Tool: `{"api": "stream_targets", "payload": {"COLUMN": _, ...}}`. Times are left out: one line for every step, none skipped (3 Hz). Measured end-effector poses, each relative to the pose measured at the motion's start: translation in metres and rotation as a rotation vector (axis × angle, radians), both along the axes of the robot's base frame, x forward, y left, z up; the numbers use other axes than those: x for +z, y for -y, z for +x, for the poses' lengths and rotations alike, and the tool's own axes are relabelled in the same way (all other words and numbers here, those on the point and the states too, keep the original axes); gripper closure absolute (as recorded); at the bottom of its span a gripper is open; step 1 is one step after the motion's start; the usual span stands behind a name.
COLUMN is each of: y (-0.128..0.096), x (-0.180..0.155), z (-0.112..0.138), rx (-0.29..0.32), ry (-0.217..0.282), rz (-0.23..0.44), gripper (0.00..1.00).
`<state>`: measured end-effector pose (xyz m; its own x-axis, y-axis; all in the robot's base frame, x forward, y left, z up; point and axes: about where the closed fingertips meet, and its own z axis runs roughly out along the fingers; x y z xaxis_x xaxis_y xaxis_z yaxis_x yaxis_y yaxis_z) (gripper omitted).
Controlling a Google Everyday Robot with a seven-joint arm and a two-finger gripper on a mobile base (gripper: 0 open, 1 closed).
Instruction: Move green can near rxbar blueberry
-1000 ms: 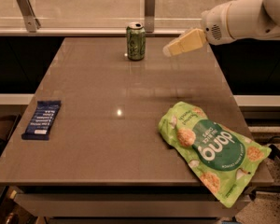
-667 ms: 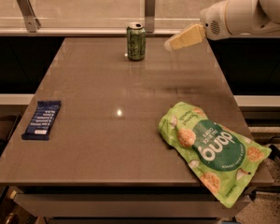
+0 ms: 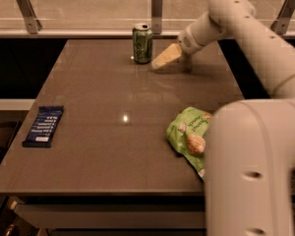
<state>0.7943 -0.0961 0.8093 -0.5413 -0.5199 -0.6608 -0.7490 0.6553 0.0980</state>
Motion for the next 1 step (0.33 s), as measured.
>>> {"api": "stream_targets", "payload": {"y": -0.0223, "x": -0.0130, "z": 0.0067, "rx": 0.002, "ry": -0.071, "rz": -0.005, "gripper": 0.00}}
